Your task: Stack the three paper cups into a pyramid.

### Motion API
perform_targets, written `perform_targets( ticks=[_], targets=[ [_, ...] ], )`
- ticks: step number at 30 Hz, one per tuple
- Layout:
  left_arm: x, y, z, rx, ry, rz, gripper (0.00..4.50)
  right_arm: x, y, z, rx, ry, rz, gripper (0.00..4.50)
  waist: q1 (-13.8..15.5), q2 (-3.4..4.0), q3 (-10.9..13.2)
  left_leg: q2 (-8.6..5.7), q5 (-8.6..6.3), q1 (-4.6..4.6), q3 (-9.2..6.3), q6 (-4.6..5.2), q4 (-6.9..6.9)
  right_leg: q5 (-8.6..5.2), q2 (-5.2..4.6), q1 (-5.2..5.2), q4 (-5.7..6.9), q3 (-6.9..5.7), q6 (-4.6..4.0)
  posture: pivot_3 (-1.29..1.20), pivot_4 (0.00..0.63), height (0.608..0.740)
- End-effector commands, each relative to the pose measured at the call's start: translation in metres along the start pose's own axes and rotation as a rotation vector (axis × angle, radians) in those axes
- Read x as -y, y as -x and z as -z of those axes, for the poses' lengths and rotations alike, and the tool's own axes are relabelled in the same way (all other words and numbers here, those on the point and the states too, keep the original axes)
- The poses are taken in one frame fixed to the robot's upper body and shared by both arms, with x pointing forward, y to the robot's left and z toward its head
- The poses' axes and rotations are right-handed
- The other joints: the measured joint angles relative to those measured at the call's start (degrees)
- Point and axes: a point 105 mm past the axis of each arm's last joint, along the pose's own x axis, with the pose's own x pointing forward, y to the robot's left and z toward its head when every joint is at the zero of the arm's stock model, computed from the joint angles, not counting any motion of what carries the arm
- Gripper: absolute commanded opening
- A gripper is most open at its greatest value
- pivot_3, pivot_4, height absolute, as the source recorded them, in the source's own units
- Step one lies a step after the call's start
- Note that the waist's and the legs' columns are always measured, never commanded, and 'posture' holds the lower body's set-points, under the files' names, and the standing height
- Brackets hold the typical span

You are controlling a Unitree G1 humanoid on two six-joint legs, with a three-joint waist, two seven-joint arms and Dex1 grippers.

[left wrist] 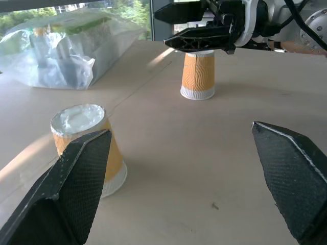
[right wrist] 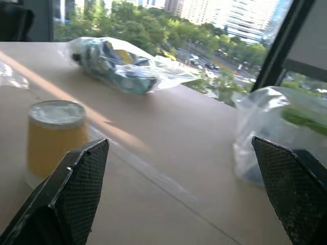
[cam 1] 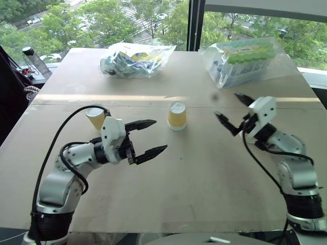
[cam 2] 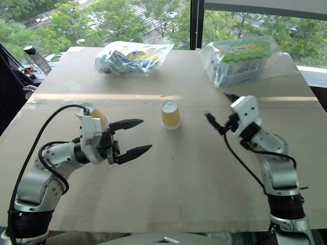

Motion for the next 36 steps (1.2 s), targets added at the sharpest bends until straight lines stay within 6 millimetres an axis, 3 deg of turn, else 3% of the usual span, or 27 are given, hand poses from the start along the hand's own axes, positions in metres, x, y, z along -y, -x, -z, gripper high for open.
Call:
perform_targets(
  ticks=[1, 4, 12, 19, 22, 25, 36],
  targets=[
    [0.006, -0.010, -0.016, 0.022, -0.027, 0.062, 4.50, 0.024, 0.026, 0.002, -0.036, -0.006, 0.108, 4.43, 0.00, 0.01, 0.00, 0.00, 0.01, 0.00, 0.00, -0.03, -0.01, 0.00, 0.01, -0.01, -0.01, 0.00, 0.00, 0.00, 0.150, 0.740],
    [0.006, -0.017, -0.022, 0.024, -0.030, 0.095, 4.50, 0.033, 0.045, 0.021, -0.108, -0.063, 0.165, 4.43, 0.16, 0.01, 0.00, 0.00, 0.02, -0.04, -0.08, -0.03, -0.04, 0.00, 0.04, -0.01, -0.07, -0.02, 0.00, 0.00, 0.150, 0.740],
    [0.006, -0.019, -0.028, 0.012, -0.024, 0.142, 4.50, 0.035, 0.051, 0.042, -0.166, -0.181, 0.223, 4.43, -0.12, 0.04, 0.02, 0.00, -0.01, 0.04, -0.16, 0.02, -0.03, 0.00, 0.18, 0.00, -0.04, 0.12, -0.01, 0.00, 0.150, 0.740],
    [0.007, -0.019, -0.028, 0.001, -0.030, 0.159, 4.50, 0.029, 0.046, 0.036, -0.106, -0.308, 0.200, 4.43, 0.03, 0.04, 0.02, 0.00, -0.01, -0.02, -0.17, 0.02, -0.02, 0.00, 0.17, 0.00, -0.11, 0.12, -0.01, 0.00, 0.150, 0.740],
    [0.011, -0.021, -0.030, 0.036, -0.021, 0.164, 4.50, 0.026, 0.044, 0.033, -0.096, -0.315, 0.174, 3.72, 0.03, 0.04, 0.03, 0.00, -0.01, -0.01, -0.18, 0.02, -0.02, 0.00, 0.17, 0.00, -0.11, 0.12, -0.01, 0.00, 0.150, 0.740],
    [0.016, -0.018, -0.024, 0.029, -0.001, 0.154, 4.50, 0.024, 0.041, 0.038, -0.126, -0.297, 0.165, 2.36, 0.01, 0.04, 0.03, -0.01, -0.01, -0.01, -0.18, 0.02, -0.02, -0.01, 0.17, 0.00, -0.11, 0.12, -0.01, 0.00, 0.150, 0.740],
    [0.015, -0.012, -0.017, 0.017, 0.003, 0.096, 4.50, 0.022, 0.039, 0.044, -0.143, -0.235, 0.142, 2.36, 0.01, 0.04, 0.02, -0.03, -0.01, 0.02, -0.32, 0.03, 0.02, -0.09, 0.21, 0.05, -0.08, 0.13, -0.15, 0.00, 0.150, 0.740]
  ],
)
